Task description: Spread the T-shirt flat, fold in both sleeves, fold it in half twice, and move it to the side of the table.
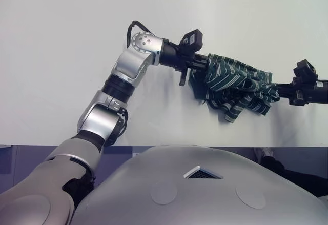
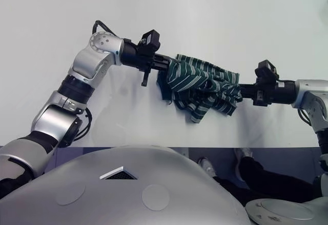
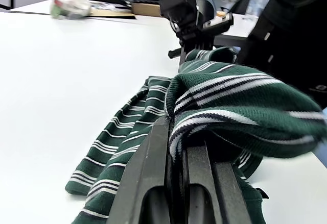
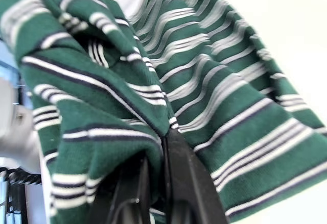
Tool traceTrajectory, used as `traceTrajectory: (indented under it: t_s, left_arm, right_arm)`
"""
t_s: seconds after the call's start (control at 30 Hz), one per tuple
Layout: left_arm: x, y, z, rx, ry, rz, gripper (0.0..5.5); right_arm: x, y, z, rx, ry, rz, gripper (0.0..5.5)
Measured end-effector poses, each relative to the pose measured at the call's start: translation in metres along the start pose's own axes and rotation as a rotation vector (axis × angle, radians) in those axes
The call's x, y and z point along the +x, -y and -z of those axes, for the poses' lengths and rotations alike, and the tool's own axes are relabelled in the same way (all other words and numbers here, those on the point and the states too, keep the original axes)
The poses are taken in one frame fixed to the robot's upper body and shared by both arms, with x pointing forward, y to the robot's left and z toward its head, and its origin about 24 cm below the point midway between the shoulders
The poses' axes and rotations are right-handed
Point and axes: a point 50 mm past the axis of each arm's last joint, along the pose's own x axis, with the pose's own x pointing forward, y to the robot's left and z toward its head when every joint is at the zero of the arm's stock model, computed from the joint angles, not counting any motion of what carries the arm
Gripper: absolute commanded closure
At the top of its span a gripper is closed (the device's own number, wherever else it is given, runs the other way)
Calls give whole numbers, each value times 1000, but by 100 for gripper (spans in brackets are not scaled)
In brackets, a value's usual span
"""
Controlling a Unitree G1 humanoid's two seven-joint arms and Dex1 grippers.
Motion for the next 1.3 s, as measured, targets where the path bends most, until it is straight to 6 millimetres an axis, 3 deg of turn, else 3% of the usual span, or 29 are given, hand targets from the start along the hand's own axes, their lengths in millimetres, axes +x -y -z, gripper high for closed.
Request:
traceTrajectory:
  t_s: [0.07, 0.13, 0.4, 0.47, 0.6, 0.73, 0.87, 1.07, 1.17, 1.3]
  left_arm:
    - [0, -5, 9, -22, -37, -75, 550]
    - [1, -10, 17, -27, -71, -148, 508]
    - [-1, -13, 43, -68, -175, -336, 369]
    - [-1, -12, 37, -66, -165, -392, 328]
    - [-17, -22, -11, -72, 23, -658, 261]
    - [-34, -24, -31, -142, 149, -838, 192]
    - [-33, -17, -29, -145, 156, -868, 125]
    - [-10, -2, -34, 16, 108, -838, 12]
    - [0, 5, -36, 132, 40, -797, 12]
    - [29, 24, -26, 259, -88, -599, 12]
  right_arm:
    - [1, 4, 2, 12, -4, 35, 535]
    - [6, 5, 5, 25, -5, 54, 535]
    - [17, 17, -2, 120, 82, 248, 368]
    - [17, 18, -3, 180, 138, 285, 341]
    - [19, 22, -3, 309, 258, 356, 341]
    - [24, 21, -5, 413, 365, 394, 341]
    - [27, 21, -9, 477, 443, 417, 341]
    - [32, 29, -50, 452, 582, 454, 341]
    - [32, 36, -60, 440, 629, 552, 341]
    - [34, 46, -67, 391, 698, 744, 341]
